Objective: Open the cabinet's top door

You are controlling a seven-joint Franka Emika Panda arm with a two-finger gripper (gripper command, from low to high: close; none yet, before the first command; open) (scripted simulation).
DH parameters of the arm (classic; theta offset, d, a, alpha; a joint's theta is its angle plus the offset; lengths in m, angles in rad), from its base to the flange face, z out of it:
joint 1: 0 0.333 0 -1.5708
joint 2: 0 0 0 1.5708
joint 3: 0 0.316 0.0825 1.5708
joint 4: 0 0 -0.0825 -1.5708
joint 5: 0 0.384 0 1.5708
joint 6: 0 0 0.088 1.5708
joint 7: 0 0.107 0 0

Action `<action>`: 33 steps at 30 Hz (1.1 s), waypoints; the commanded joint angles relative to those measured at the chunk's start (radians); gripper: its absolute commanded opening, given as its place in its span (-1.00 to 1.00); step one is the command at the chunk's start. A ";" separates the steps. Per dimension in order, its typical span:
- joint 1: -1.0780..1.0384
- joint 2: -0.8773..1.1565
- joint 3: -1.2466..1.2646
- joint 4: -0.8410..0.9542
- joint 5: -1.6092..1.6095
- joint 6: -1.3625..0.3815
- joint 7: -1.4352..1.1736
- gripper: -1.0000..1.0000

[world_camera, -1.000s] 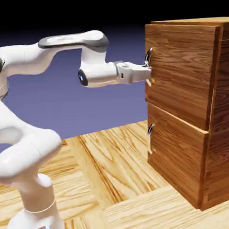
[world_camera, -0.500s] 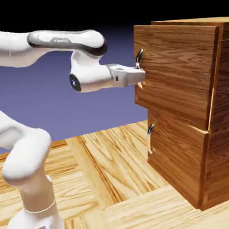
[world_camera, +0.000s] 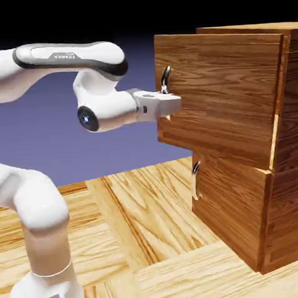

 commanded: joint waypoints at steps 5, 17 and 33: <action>0.131 -0.104 -0.132 -0.062 -0.217 0.031 0.109 -1.00; 0.225 -0.316 -0.297 -0.191 -0.739 0.015 0.472 -1.00; -0.059 -0.453 -0.645 -0.203 -1.381 -0.591 0.783 -1.00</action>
